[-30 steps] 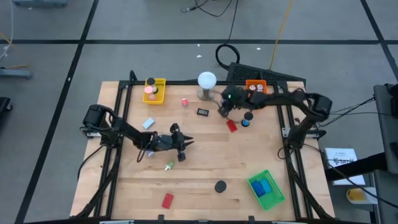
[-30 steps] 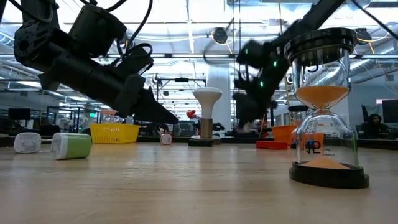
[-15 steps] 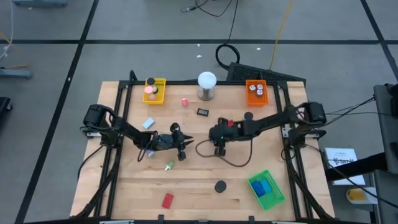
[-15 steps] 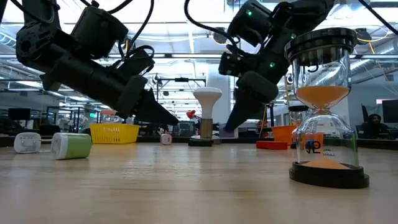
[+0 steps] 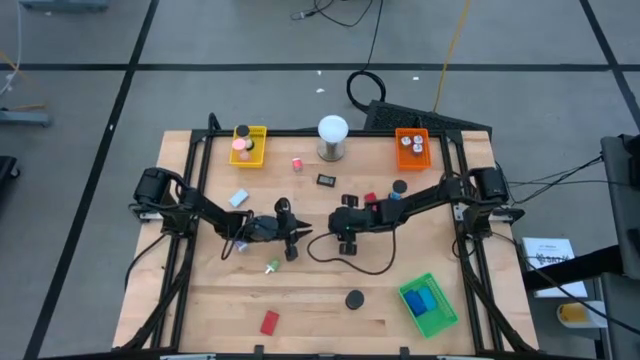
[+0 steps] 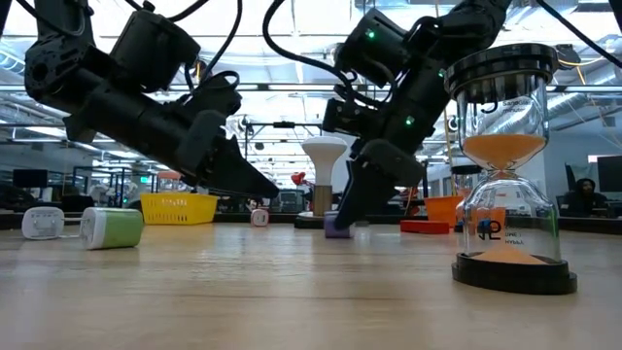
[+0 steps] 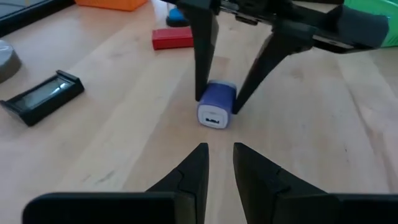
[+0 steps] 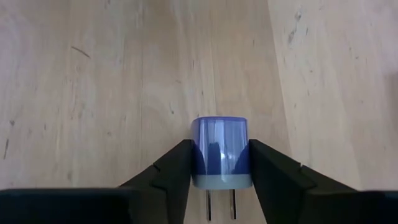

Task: Pick & Place Office items
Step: Put the top violet charger adaptor into the orange bin

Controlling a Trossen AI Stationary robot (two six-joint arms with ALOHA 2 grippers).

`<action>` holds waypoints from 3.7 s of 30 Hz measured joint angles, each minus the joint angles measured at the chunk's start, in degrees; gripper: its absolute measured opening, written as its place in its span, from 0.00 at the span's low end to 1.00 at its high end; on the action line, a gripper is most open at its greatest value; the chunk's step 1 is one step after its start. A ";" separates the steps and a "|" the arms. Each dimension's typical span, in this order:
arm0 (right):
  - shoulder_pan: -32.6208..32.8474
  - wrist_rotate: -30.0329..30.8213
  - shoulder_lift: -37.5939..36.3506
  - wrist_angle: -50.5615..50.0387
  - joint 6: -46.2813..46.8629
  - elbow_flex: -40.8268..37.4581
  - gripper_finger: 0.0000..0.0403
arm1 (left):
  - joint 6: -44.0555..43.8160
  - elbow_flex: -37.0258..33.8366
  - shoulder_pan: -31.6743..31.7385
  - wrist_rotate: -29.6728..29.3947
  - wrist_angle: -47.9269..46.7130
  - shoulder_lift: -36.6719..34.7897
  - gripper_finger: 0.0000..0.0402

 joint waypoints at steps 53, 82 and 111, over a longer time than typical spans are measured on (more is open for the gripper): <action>11.42 6.16 -26.82 11.76 -0.66 -16.19 0.60 | 16.66 18.29 8.22 15.29 -7.58 15.38 0.48; 11.42 6.13 -26.82 11.74 -0.86 -16.19 0.60 | 19.99 18.27 7.69 15.42 -6.53 15.39 0.34; 3.42 7.51 -32.19 6.01 31.50 -16.12 0.75 | 32.53 14.99 -1.86 -13.86 14.87 14.19 0.34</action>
